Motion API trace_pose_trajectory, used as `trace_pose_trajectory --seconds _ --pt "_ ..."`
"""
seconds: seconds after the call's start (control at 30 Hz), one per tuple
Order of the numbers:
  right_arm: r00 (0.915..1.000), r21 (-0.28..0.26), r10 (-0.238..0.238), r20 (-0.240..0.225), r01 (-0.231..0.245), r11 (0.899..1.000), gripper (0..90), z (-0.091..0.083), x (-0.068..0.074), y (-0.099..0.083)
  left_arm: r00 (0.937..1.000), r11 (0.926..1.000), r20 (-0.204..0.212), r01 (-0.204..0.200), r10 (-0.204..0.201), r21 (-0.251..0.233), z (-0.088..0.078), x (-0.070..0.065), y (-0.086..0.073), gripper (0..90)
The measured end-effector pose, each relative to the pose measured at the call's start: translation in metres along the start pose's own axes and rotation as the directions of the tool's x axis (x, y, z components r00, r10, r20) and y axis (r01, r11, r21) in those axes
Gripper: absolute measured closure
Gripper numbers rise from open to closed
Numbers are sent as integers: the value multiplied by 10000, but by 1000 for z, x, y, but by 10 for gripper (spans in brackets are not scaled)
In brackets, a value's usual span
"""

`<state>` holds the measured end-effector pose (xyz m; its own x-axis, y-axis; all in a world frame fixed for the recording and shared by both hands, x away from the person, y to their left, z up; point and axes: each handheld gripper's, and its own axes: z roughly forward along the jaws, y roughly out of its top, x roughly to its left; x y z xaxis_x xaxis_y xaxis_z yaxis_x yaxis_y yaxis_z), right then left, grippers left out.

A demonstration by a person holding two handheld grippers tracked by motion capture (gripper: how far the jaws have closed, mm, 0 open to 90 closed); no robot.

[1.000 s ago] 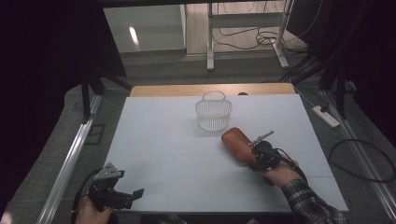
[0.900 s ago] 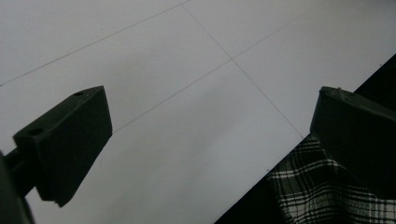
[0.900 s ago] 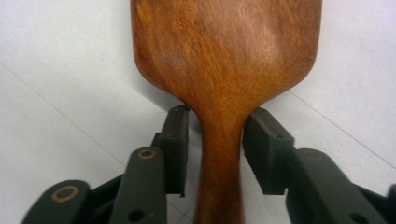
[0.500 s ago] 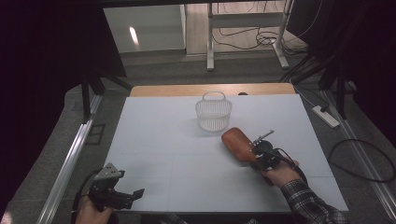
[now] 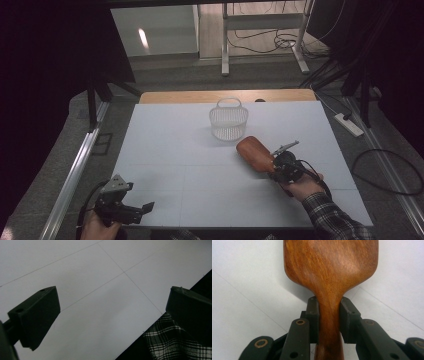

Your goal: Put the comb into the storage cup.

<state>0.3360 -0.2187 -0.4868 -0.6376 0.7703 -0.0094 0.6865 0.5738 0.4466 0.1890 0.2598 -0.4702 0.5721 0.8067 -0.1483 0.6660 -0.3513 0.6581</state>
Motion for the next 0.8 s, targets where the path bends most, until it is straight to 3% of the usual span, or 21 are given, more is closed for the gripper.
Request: trace_pose_trajectory --seconds 0.57,0.8 --pt "9992 -776 100 -393 -130 9969 720 -15 -1 -2 10000 9999 73 47 -46 -140 -1 1 1 0" --pt "9986 -1185 38 -520 -100 9929 720 -22 1 -2 9999 9992 112 29 -25 -409 -3 2 4 0"
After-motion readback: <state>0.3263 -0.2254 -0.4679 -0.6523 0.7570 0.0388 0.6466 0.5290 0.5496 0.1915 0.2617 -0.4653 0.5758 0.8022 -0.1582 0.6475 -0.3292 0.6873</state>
